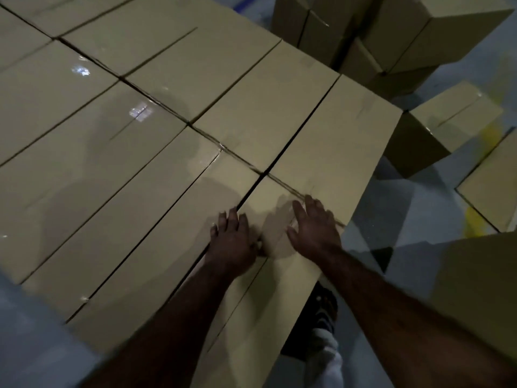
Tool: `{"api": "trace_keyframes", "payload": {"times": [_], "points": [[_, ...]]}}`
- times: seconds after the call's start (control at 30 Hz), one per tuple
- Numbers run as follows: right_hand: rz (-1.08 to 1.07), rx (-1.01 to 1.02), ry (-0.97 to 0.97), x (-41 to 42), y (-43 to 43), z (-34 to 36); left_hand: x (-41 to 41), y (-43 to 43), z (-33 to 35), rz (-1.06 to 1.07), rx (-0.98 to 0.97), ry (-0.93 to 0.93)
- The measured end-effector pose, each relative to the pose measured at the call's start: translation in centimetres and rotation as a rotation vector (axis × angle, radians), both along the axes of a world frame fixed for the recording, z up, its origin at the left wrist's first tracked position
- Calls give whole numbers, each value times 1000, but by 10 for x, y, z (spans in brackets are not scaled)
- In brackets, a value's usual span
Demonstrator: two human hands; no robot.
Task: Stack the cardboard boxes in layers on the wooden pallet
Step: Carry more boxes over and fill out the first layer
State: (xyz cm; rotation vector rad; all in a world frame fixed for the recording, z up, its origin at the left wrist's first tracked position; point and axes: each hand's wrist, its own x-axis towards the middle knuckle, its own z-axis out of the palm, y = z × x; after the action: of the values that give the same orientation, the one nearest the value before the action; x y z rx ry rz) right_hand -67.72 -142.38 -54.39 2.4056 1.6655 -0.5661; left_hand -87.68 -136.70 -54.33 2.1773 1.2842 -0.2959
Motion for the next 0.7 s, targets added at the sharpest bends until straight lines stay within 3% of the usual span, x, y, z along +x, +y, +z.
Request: {"api": "trace_keyframes", "payload": {"times": [0.13, 0.3, 0.53, 0.7], "points": [[142, -77, 15, 63, 16, -34, 85, 48, -19, 163, 120, 0], [193, -17, 103, 71, 9, -60, 152, 83, -50, 364, 170, 51], [357, -6, 253, 125, 39, -22, 168, 82, -53, 418, 77, 179], [339, -1, 207, 217, 111, 17, 183, 100, -31, 429, 34, 281]]}}
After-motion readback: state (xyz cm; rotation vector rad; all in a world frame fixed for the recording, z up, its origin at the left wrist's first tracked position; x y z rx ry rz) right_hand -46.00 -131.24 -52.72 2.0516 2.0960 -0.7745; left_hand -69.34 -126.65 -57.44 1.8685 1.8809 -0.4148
